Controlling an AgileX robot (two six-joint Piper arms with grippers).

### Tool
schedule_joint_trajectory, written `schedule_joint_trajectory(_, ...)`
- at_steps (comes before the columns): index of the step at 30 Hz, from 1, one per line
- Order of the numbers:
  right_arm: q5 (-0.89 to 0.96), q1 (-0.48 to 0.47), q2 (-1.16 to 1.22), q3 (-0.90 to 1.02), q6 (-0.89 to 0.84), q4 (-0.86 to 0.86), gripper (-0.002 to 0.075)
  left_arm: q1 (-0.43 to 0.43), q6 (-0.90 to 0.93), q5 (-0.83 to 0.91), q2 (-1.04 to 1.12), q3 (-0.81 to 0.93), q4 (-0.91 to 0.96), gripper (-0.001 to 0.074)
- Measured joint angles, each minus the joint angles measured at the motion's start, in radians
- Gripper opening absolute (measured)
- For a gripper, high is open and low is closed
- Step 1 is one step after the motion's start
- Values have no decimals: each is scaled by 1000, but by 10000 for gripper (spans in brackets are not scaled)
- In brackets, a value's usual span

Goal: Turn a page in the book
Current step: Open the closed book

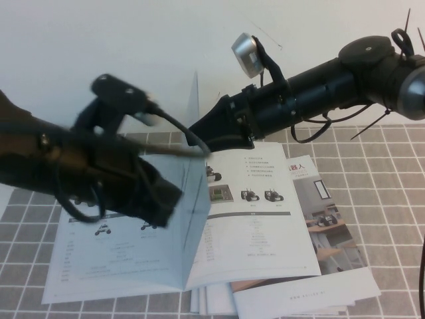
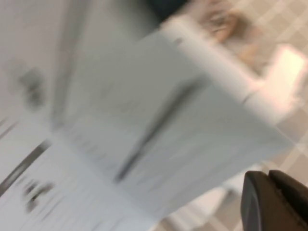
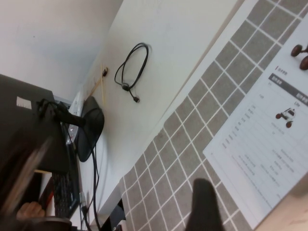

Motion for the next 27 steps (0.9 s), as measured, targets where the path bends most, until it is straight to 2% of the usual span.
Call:
schedule_joint_trajectory(7, 2, 8, 0, 0, 15, 0, 461, -307, -38, -135, -68, 0, 76, -4)
schedule_joint_trajectory(11, 2, 8, 0, 0, 14, 0, 461, -405, -80, -244, -20, 0, 168, -4)
schedule_joint_trajectory(18, 2, 8, 0, -1, 16, -5, 461, -425, -218, -366, 122, 0, 379, -4)
schedule_joint_trajectory(22, 2, 8, 0, -1, 16, -12, 461, -425, -291, -371, 166, 0, 475, -4)
schedule_joint_trajectory(27, 2, 8, 0, -27, 16, -42, 461, -425, -480, -364, 184, 0, 646, -4)
